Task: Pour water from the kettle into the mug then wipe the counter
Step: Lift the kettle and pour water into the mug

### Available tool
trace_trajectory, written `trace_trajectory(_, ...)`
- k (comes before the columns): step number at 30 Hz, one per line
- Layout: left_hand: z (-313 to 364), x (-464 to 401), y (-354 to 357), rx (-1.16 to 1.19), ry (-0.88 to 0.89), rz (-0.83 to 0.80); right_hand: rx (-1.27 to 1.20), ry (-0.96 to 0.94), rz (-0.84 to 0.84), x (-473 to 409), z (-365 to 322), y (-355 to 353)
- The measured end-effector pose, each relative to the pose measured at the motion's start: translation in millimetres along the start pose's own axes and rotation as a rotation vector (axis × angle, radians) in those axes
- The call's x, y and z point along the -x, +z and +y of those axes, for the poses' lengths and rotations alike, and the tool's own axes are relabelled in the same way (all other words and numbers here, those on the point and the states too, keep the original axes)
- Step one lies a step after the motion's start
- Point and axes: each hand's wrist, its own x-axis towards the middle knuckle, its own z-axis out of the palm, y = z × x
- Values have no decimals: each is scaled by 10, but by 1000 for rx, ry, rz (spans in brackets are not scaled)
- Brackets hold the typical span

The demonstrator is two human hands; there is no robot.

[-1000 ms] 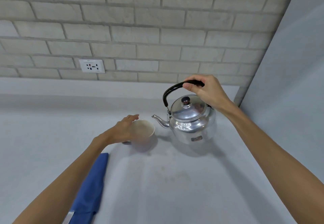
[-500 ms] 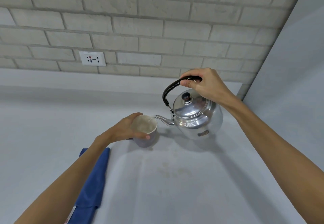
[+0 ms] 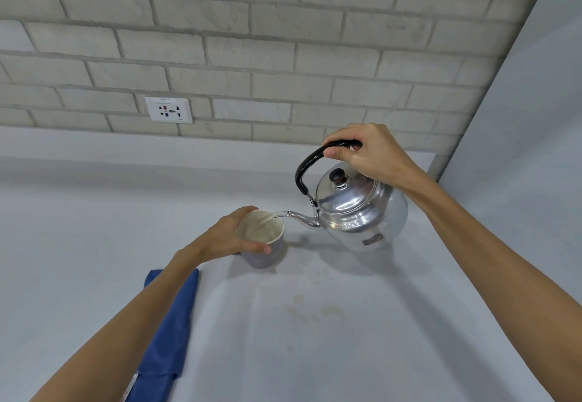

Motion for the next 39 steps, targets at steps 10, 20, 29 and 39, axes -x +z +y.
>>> trace_trajectory(10, 1, -5, 0, -10, 10, 6, 15, -12, 0, 0, -10, -18)
trace_trajectory(20, 17, -5, 0, 0, 5, -2, 52, -33, -13, -10, -57, -58)
trace_trajectory(29, 3, -9, -6, 3, 14, -6, 66, -18, -36, -10, -107, -79)
trace_trajectory(39, 7, -12, -4, 21, 23, -11, 105, -38, -44, -28, -144, -108)
